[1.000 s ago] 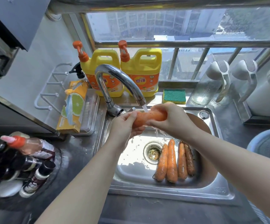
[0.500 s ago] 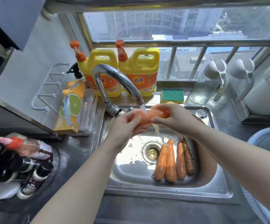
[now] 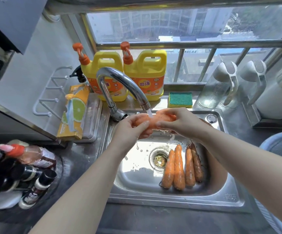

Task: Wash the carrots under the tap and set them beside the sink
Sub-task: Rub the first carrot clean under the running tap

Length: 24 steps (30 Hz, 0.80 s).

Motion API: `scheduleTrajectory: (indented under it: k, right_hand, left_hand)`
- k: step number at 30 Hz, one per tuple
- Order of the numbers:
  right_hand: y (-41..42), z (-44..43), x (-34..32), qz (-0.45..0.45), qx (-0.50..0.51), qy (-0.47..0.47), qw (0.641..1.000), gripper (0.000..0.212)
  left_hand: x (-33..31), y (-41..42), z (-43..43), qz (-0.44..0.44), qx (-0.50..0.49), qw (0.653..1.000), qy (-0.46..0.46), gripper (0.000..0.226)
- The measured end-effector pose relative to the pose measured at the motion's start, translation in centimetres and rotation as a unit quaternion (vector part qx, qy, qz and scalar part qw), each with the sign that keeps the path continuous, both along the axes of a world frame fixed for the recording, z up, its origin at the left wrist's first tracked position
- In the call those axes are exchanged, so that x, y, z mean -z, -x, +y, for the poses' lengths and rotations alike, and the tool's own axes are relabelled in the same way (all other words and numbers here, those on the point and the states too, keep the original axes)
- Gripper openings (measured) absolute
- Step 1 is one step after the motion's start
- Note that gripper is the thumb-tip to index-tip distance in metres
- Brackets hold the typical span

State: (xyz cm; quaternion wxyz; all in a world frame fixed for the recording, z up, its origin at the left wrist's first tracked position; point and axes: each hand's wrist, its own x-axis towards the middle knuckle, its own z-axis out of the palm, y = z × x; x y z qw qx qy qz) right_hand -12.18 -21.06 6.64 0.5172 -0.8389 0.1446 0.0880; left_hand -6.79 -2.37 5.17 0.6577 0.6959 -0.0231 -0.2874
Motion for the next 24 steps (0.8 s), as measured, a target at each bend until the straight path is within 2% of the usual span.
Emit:
scheduleTrajectory:
  k: [2, 6, 10, 14, 16, 18, 21, 24]
  right_hand:
    - [0.0, 0.1, 0.0, 0.014, -0.003, -0.020, 1.000, 0.032]
    - [0.0, 1.0, -0.1, -0.032, 0.022, 0.006, 0.999, 0.033]
    - [0.0, 0.2, -0.3, 0.030, -0.018, -0.025, 0.999, 0.037]
    - [0.5, 1.0, 0.1, -0.019, 0.032, 0.018, 0.999, 0.031]
    - [0.8, 0.8, 0.0, -0.005, 0.023, 0.009, 1.000, 0.031]
    - [0.9, 0.4, 0.1, 0.020, 0.010, -0.001, 1.000, 0.038]
    - [0.8, 0.7, 0.6, -0.021, 0.044, 0.081, 0.996, 0.042]
    - [0.9, 0.6, 1.1, -0.042, 0.025, 0.080, 0.996, 0.044]
  left_hand:
    - [0.1, 0.1, 0.1, -0.001, -0.015, 1.000, -0.008, 0.024]
    - [-0.2, 0.4, 0.2, -0.005, -0.021, 1.000, 0.005, 0.026]
    - [-0.2, 0.1, 1.0, 0.001, 0.005, 1.000, 0.009, 0.038]
    - [0.0, 0.4, 0.4, -0.069, 0.044, 0.995, -0.052, 0.046]
    - [0.2, 0.0, 0.3, -0.084, 0.056, 0.992, -0.071, 0.045]
    - [0.1, -0.2, 0.4, -0.051, 0.070, 0.995, -0.044, 0.039]
    - [-0.3, 0.0, 0.0, -0.027, 0.081, 0.996, -0.020, 0.027]
    - [-0.3, -0.1, -0.2, -0.024, 0.061, 0.998, -0.015, 0.027]
